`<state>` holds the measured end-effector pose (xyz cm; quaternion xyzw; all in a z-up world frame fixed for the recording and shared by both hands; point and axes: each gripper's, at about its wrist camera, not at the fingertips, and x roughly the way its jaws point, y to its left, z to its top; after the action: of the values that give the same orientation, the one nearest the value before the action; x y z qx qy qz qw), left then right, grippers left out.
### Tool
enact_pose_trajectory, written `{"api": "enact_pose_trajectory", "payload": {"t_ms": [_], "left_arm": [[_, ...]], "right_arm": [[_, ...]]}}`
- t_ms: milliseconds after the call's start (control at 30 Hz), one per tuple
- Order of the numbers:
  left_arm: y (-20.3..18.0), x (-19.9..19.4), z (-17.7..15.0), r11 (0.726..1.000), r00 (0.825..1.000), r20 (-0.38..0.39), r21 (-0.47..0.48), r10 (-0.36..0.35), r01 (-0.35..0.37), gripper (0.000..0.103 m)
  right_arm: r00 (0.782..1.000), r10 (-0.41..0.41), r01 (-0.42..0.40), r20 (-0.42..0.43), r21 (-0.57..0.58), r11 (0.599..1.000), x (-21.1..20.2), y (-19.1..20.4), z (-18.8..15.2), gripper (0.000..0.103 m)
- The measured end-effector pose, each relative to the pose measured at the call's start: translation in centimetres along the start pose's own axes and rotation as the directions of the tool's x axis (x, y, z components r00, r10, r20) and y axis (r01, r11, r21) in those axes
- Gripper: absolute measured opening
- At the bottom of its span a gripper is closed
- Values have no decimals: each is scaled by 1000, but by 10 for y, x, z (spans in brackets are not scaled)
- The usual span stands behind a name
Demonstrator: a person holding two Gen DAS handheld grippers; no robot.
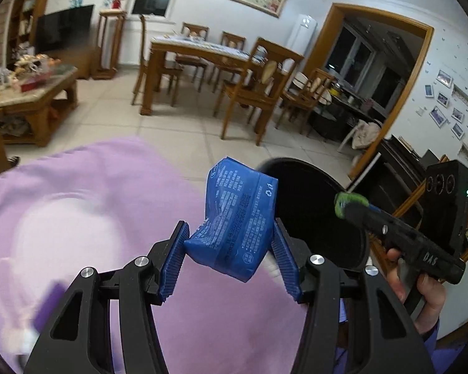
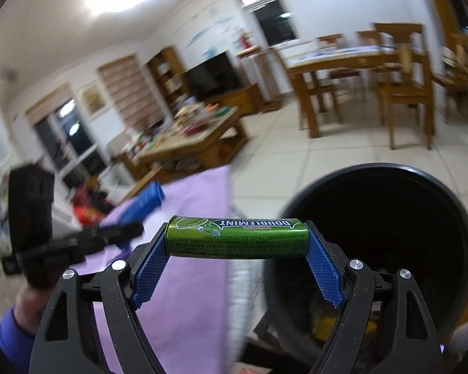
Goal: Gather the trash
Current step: 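Carry the blue packet and gum pack into the bin and open both grippers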
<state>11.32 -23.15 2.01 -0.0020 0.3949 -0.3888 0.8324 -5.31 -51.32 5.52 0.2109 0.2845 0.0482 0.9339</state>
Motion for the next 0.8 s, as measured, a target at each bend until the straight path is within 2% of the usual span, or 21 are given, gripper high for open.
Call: {"api": "enact_pose_trajectory", "payload": {"t_ms": [133, 233, 533, 800], "left_arm": [[-37, 37, 0, 999, 999, -34, 12, -35, 36, 53], [-56, 60, -3, 998, 997, -58, 26, -51, 52, 53], [-83, 98, -13, 998, 994, -107, 59, -17, 23, 53], [-88, 114, -14, 998, 992, -125, 70, 0, 9, 53]], "right_arm": [[994, -89, 81, 64, 115, 990, -17, -53, 4, 81], [989, -120, 102, 82, 198, 975, -22, -87, 1, 81], [994, -85, 63, 73, 253, 965, -16, -144, -12, 81], [997, -47, 32, 65, 226, 974, -1, -147, -15, 81]]}}
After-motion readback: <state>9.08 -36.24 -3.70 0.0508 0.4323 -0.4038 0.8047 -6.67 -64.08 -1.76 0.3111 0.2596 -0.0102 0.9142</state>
